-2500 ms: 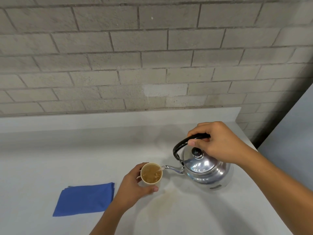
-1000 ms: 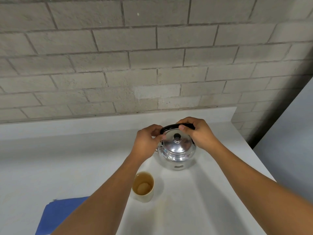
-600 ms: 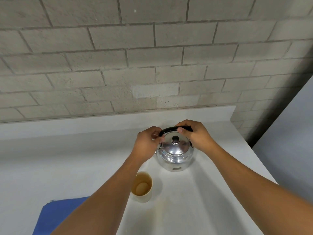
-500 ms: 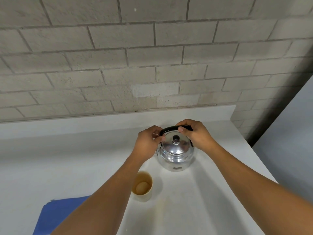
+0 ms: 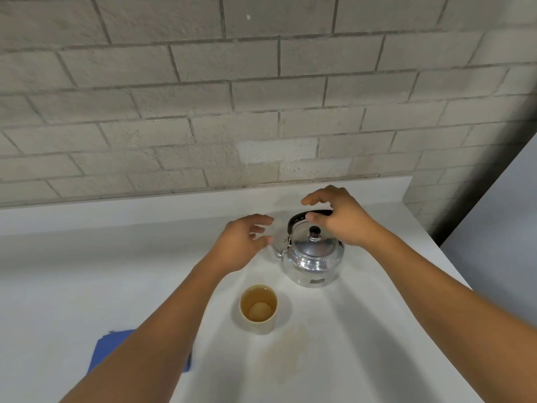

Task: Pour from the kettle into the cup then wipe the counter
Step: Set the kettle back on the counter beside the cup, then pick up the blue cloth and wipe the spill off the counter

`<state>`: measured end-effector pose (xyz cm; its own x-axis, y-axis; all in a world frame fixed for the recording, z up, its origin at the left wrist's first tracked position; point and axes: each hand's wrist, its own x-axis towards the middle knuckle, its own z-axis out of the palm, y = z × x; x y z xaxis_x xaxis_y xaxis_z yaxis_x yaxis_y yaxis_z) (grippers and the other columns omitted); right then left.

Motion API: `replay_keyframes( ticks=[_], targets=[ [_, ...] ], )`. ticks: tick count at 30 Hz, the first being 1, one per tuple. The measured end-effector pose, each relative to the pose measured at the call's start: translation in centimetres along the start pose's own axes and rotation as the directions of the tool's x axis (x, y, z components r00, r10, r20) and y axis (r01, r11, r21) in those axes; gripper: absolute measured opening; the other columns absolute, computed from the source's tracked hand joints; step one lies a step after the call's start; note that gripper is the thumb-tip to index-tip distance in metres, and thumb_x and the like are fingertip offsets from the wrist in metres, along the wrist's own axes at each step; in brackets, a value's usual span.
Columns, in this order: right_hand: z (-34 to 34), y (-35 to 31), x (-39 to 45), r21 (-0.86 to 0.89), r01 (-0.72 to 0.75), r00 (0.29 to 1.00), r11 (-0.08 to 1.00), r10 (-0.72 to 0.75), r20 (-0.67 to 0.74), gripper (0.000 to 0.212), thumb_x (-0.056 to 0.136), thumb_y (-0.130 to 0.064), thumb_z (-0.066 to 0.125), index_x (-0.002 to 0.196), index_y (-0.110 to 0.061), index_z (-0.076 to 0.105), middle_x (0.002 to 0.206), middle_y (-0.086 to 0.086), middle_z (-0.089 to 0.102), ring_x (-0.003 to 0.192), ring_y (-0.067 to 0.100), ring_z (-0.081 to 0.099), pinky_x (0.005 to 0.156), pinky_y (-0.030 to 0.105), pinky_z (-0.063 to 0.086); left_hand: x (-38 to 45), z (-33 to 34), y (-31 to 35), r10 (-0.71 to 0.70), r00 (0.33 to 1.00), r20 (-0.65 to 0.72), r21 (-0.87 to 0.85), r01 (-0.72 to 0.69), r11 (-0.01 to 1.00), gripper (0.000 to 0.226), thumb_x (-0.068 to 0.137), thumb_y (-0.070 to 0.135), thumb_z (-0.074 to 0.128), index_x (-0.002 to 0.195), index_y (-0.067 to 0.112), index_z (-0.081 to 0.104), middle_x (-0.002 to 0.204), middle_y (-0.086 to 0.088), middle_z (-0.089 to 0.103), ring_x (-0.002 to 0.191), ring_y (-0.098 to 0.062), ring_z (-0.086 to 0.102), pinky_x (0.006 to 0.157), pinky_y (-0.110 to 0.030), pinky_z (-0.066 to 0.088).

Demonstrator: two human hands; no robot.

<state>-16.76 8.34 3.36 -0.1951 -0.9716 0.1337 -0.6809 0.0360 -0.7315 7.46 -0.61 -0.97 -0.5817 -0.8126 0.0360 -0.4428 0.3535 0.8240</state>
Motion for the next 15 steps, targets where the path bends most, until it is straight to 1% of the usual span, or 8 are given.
replay_keyframes(
  ticks=[2, 3, 4, 6, 7, 10, 13, 15],
  targets=[
    [0.8, -2.5, -0.6, -0.024, 0.058, 0.998, 0.998, -0.057, 0.025, 0.023, 0.089, -0.024, 0.073, 0.111, -0.031, 0.072, 0.113, -0.007, 0.063, 0.111, 0.011, 0.051, 0.096, 0.025, 0.040, -1.9, -2.6, -0.6, 0.004, 1.000, -0.006, 0.045, -0.004, 0.999, 0.034, 0.093, 0.021, 0.080, 0.126, 0.025, 0.072, 0.119, 0.018, 0.070, 0.106, 0.006, 0.065, 0.080, 0.006, 0.044],
    [1.3, -3.8, -1.0, -0.021, 0.084, 0.995, 0.996, -0.083, 0.048, 0.021, 0.089, -0.023, 0.073, 0.109, -0.030, 0.073, 0.112, -0.008, 0.064, 0.109, 0.009, 0.053, 0.094, 0.023, 0.042, -3.0, -3.9, -1.0, 0.006, 1.000, -0.004, 0.061, -0.006, 0.998, 0.033, 0.093, 0.021, 0.080, 0.125, 0.025, 0.073, 0.119, 0.018, 0.071, 0.107, 0.007, 0.064, 0.083, 0.004, 0.044],
    [1.9, -5.2, -1.5, -0.011, 0.106, 0.992, 0.994, -0.105, 0.074, 0.019, 0.089, -0.023, 0.074, 0.107, -0.030, 0.074, 0.111, -0.009, 0.064, 0.106, 0.004, 0.054, 0.091, 0.018, 0.042, -4.1, -5.1, -1.5, 0.004, 1.000, 0.003, 0.078, -0.004, 0.997, 0.032, 0.093, 0.020, 0.080, 0.124, 0.025, 0.074, 0.119, 0.017, 0.071, 0.109, 0.006, 0.065, 0.088, 0.001, 0.045],
    [3.6, -7.9, -2.5, 0.037, 0.132, 0.983, 0.991, -0.136, 0.122, 0.015, 0.089, -0.023, 0.074, 0.102, -0.028, 0.074, 0.108, -0.011, 0.065, 0.100, -0.003, 0.056, 0.082, 0.007, 0.041, -6.4, -7.3, -2.7, -0.019, 0.999, 0.025, 0.126, 0.016, 0.992, 0.032, 0.094, 0.021, 0.079, 0.124, 0.026, 0.074, 0.122, 0.016, 0.072, 0.113, 0.001, 0.065, 0.099, -0.011, 0.046],
    [4.7, -9.1, -2.9, 0.064, 0.139, 0.979, 0.988, -0.147, 0.140, 0.014, 0.089, -0.021, 0.075, 0.101, -0.027, 0.074, 0.106, -0.011, 0.065, 0.097, -0.004, 0.057, 0.080, 0.005, 0.042, -7.5, -8.3, -3.4, -0.038, 0.999, 0.034, 0.153, 0.032, 0.988, 0.031, 0.094, 0.023, 0.079, 0.124, 0.027, 0.074, 0.123, 0.016, 0.072, 0.115, 0.000, 0.065, 0.103, -0.016, 0.046],
    [8.3, -12.1, -4.0, 0.096, 0.162, 0.967, 0.982, -0.178, 0.185, 0.013, 0.088, -0.017, 0.076, 0.100, -0.022, 0.074, 0.101, -0.007, 0.067, 0.091, 0.002, 0.062, 0.079, 0.009, 0.046, -10.8, -10.7, -6.1, -0.097, 0.994, 0.056, 0.233, 0.081, 0.969, 0.028, 0.094, 0.026, 0.078, 0.122, 0.032, 0.074, 0.121, 0.021, 0.071, 0.115, -0.001, 0.065, 0.105, -0.022, 0.047],
    [12.5, -13.9, -5.1, 0.125, 0.131, 0.960, 0.984, -0.157, 0.231, 0.014, 0.088, -0.015, 0.075, 0.102, -0.017, 0.075, 0.102, -0.003, 0.069, 0.090, 0.008, 0.065, 0.082, 0.015, 0.050, -13.6, -12.3, -9.0, -0.163, 0.984, 0.075, 0.280, 0.136, 0.950, 0.027, 0.094, 0.028, 0.078, 0.120, 0.036, 0.073, 0.119, 0.025, 0.070, 0.113, 0.004, 0.063, 0.104, -0.024, 0.049],
    [15.4, -14.5, -5.7, 0.119, 0.105, 0.954, 0.987, -0.133, 0.270, 0.016, 0.088, -0.018, 0.074, 0.103, -0.018, 0.074, 0.103, -0.003, 0.069, 0.090, 0.009, 0.066, 0.084, 0.020, 0.052, -15.2, -13.0, -10.8, -0.208, 0.974, 0.094, 0.308, 0.170, 0.936, 0.026, 0.094, 0.029, 0.078, 0.118, 0.039, 0.072, 0.118, 0.025, 0.069, 0.112, 0.005, 0.062, 0.103, -0.027, 0.050]
  ],
)
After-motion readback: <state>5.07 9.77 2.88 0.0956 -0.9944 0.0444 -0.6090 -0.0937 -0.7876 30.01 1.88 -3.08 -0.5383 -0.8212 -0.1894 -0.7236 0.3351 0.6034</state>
